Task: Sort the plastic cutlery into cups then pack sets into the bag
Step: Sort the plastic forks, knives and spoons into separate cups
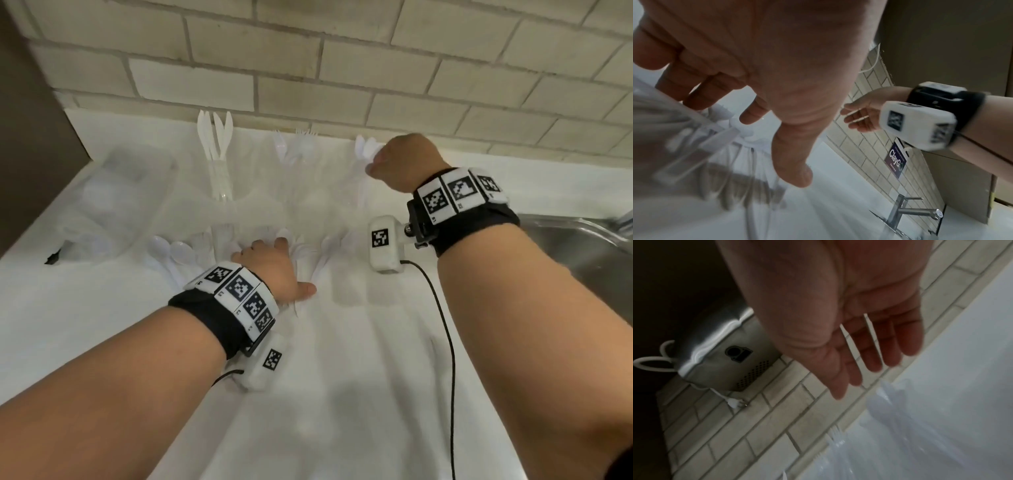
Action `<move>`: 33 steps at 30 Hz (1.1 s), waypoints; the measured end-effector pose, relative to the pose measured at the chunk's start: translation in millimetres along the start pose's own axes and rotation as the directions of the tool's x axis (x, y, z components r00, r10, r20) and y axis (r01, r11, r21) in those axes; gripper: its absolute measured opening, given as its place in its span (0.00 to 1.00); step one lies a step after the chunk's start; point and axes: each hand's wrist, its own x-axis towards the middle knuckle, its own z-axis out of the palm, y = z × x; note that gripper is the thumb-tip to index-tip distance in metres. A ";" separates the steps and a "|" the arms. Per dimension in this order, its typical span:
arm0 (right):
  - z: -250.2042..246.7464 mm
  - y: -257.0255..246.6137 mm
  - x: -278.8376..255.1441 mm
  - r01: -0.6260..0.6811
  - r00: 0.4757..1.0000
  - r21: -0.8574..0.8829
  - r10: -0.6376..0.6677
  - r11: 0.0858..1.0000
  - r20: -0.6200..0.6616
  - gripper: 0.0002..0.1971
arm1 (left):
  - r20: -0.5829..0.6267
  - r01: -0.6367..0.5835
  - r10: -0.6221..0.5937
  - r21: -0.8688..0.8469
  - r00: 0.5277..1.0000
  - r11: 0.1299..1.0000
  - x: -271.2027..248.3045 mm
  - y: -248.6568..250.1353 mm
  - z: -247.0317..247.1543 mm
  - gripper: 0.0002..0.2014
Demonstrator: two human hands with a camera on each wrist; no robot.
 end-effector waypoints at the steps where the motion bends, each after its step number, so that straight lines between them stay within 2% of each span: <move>1: 4.8 3.3 -15.3 -0.020 0.995 -0.071 0.026 0.997 0.095 0.21 | -0.002 0.001 -0.001 0.010 1.000 1.000 -1.4 1.8 1.3 0.49; 3: 18.2 15.6 -44.8 -0.067 0.958 -0.170 0.111 0.983 0.264 0.22 | -0.007 0.000 0.000 0.026 1.000 1.000 -4.8 4.2 2.4 0.49; 6: 39.9 40.3 -85.7 -0.242 0.882 -0.108 0.265 0.964 0.389 0.21 | 0.002 -0.033 0.033 0.041 0.999 0.999 -6.9 4.9 3.9 0.47; 12: 52.0 63.7 -147.9 -0.362 0.796 -0.193 0.410 0.912 0.446 0.22 | 0.038 -0.063 0.060 0.067 0.997 0.996 -6.8 6.1 4.5 0.47; 17: 59.3 67.0 -174.0 -0.336 0.736 -0.354 0.478 0.873 0.479 0.20 | 0.042 -0.077 0.075 0.064 0.996 0.995 -5.7 5.2 3.9 0.47; 19: 58.9 69.8 -170.3 -0.356 0.726 -0.329 0.480 0.875 0.492 0.20 | 0.042 -0.083 0.081 0.070 0.996 0.994 -4.4 3.7 4.0 0.47; 22: 49.0 82.1 -167.1 -0.393 0.753 -0.276 0.479 0.877 0.451 0.23 | 0.034 -0.099 0.096 0.098 0.995 0.990 -1.1 3.7 3.8 0.47; 24: 42.2 91.1 -172.2 -0.423 0.742 -0.275 0.504 0.864 0.443 0.24 | 0.030 -0.104 0.101 0.121 0.994 0.987 -0.1 5.3 3.5 0.46; 27: 43.0 97.2 -184.9 -0.443 0.692 -0.260 0.512 0.858 0.509 0.19 | 0.025 -0.119 0.117 0.164 0.993 0.979 -1.5 8.6 2.0 0.43; 30: 57.5 92.5 -184.5 -0.418 0.704 -0.252 0.486 0.873 0.518 0.09 | 0.020 -0.125 0.123 0.199 0.992 0.972 -4.6 11.2 -1.6 0.41; 33: 71.5 78.4 -167.7 -0.451 0.718 -0.137 0.450 0.882 0.531 0.10 | 0.034 -0.117 0.113 0.197 0.993 0.973 -5.9 11.0 -3.3 0.42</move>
